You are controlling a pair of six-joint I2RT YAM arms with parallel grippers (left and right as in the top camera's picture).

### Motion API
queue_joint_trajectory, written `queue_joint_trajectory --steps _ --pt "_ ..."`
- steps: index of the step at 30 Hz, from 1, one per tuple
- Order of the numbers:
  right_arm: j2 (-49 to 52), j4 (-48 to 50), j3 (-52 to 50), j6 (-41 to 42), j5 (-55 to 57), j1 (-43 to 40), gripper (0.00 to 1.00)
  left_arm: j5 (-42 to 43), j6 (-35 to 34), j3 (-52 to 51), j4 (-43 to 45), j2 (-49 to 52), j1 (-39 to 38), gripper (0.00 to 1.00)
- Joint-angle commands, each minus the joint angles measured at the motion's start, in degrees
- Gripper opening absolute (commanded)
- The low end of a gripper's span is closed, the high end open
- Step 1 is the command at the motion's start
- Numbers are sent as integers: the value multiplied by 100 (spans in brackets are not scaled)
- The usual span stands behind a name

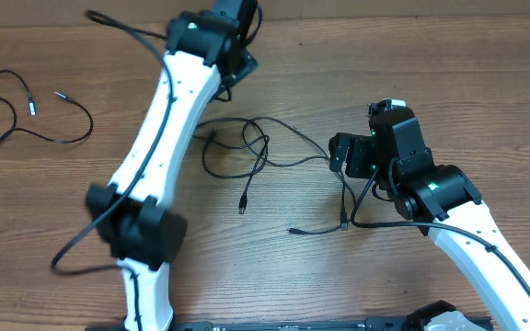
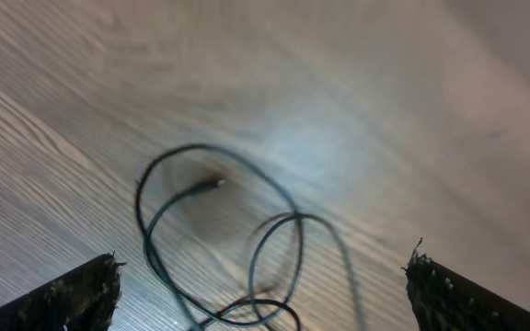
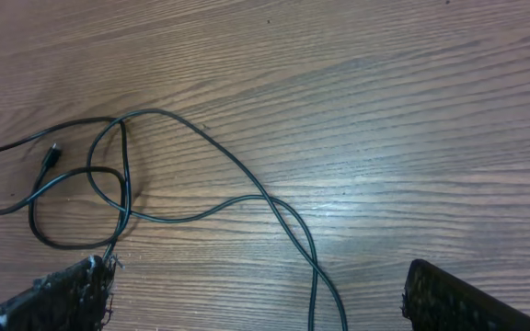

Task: Untangle cables
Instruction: 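Lower the left gripper into the pile and grasp a black strand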

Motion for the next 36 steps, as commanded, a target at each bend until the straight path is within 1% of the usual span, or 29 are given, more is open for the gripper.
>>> queue_joint_trajectory --steps 1,2,4,6,12,14,16,19,21,24,27,31,33,34,35,36 --pt "-9 33 31 -22 42 -13 100 -378 -22 -699 295 -507 -44 100" --pt "-9 33 31 -22 39 -13 100 -341 -122 -981 433 -557 -35 100" --pt "-9 33 31 -22 39 -13 100 -321 -627 -1912 1003 -732 -26 99" --pt "-9 33 31 -22 42 -13 100 -214 -909 -2640 1545 -966 -26 99" --pt "-9 33 31 -22 42 -13 100 59 -903 -4175 2911 -1845 -42 100" --pt "-9 31 31 -22 42 -13 100 446 -1001 -4625 3195 -2184 -42 100" --pt "-9 35 31 -22 42 -13 100 564 -1163 -5018 3333 -2457 -42 100" --pt "-9 33 31 -22 39 -13 100 721 -1266 -5176 3272 -2424 -37 100" --pt "-9 33 31 -22 42 -13 100 1043 -1268 -5211 3270 -2282 -37 100" --pt "-9 33 31 -22 42 -13 100 1438 -1252 -5211 3224 -2013 -37 92" --pt "-9 33 31 -22 42 -13 100 1572 -1268 -5211 3040 -1832 -37 89" --pt "-9 33 31 -22 42 -13 100 1582 -1436 -5213 3091 -1602 -39 86" --pt "-9 33 31 -22 42 -13 100 1569 -1453 -5213 3163 -1471 -39 79" --pt "-9 33 31 -22 42 -13 100 1567 -1453 -5213 3250 -1340 -39 67" --pt "-9 33 31 -22 42 -13 100 1567 -1453 -5213 3283 -1279 -39 59" --pt "-9 31 31 -22 39 -13 100 1565 -1451 -5213 3368 -1172 -37 42"
